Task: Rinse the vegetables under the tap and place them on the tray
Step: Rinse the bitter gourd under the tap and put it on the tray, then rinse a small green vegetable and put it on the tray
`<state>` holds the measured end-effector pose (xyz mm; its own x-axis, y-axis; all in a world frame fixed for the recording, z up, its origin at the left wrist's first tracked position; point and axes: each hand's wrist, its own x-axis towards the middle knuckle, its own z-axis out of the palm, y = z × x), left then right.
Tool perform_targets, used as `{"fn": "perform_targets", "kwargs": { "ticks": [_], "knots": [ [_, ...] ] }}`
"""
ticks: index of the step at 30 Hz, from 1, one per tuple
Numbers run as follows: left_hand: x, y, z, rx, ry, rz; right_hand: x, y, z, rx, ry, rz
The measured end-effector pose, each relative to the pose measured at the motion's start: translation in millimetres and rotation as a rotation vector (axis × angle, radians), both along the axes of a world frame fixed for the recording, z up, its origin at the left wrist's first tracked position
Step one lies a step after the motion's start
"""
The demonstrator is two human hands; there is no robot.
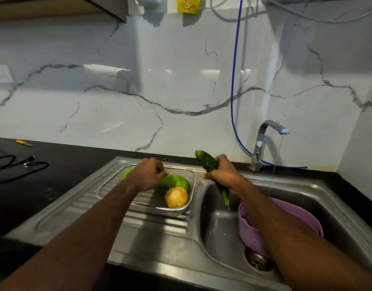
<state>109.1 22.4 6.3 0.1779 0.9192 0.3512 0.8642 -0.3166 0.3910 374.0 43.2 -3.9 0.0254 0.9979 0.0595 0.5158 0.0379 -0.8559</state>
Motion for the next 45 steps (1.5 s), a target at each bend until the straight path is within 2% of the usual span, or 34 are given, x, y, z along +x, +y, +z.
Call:
{"fn": "perform_targets", "kwargs": {
  "ticks": [2, 7, 11, 15, 19, 23, 29, 36, 41, 45],
  "knots": [
    [-18.6, -4.6, 0.4, -0.01, 0.034, 0.021, -22.7, 1.1, 15.7, 0.043, -0.062, 0.067],
    [-61.2, -12.1, -1.9, -0.016, 0.094, 0.078, -71.8, -1.4, 45.0, 0.096, -0.36, 0.236],
    [-85.5, -23.9, -0.5, -0.026, 0.193, 0.08, -113.7, -5.2, 51.3, 0.113, -0.454, 0.308],
    [-108.5, -30.7, 1.0, -0.075, 0.195, 0.116, -156.1, -9.9, 46.1, 0.108, -0.503, 0.391],
    [-114.3, -34.3, 2.3, -0.111, 0.206, 0.126, -186.6, -8.9, 32.1, 0.101, -0.607, 0.413],
    [-113.4, -34.1, -1.6, -0.118, 0.233, 0.108, -198.7, -6.7, 8.8, 0.11, -0.716, 0.346],
    [-102.4, -29.1, -4.2, -0.126, 0.252, 0.074, -181.3, -10.9, -13.3, 0.13, -0.618, 0.251],
    [-58.9, -24.0, 14.2, -0.103, 0.231, 0.035, -140.1, -8.9, 5.2, 0.204, -0.48, 0.174],
    [14.6, -5.9, 27.3, -0.04, 0.157, -0.084, -69.7, -3.7, 18.7, 0.277, -0.348, 0.03],
    [102.5, 10.9, 29.4, 0.025, 0.077, -0.184, 13.7, -8.7, 17.8, 0.299, -0.343, -0.131]
  ]
}}
